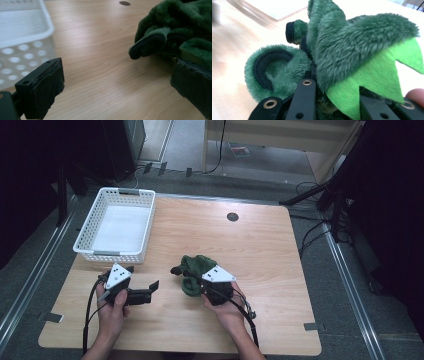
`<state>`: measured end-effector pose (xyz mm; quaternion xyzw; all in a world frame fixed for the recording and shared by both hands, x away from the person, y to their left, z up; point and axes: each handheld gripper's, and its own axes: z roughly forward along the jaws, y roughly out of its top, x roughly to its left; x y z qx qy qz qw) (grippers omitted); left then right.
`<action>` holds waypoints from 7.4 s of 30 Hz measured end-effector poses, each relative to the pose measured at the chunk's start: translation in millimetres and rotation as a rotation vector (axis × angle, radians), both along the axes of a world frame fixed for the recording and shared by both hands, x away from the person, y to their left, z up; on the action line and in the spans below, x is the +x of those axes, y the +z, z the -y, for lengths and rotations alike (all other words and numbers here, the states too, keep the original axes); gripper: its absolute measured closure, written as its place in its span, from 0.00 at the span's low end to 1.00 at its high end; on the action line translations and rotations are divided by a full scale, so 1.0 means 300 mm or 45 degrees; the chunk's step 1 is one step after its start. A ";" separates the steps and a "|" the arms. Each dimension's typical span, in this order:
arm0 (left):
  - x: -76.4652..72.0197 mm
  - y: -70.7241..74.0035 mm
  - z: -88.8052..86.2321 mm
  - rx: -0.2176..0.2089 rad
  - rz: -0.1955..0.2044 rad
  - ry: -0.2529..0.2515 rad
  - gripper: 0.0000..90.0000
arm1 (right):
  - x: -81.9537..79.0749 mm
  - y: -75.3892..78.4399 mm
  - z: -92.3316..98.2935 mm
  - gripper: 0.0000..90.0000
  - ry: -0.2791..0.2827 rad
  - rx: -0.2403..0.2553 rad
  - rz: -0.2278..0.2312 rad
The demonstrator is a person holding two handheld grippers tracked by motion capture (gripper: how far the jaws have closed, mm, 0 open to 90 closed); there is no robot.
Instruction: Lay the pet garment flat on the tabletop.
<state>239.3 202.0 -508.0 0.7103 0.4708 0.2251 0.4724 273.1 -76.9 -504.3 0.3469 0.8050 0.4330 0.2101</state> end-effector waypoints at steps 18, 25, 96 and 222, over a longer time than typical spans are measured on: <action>0.006 -0.038 0.074 -0.031 -0.097 -0.214 0.00 | -0.019 0.061 0.055 0.90 0.039 0.132 -0.052; 0.058 -0.036 0.092 -0.009 -0.147 -0.178 0.00 | 0.240 0.182 0.129 0.54 -0.240 0.330 -0.010; 0.393 -0.089 0.240 0.070 -0.319 0.015 0.58 | 0.332 -0.047 0.147 0.68 -0.241 0.080 -0.291; -0.019 -0.045 0.139 -0.091 -0.383 -0.360 0.50 | -0.120 0.058 0.415 0.52 -0.376 0.370 -0.163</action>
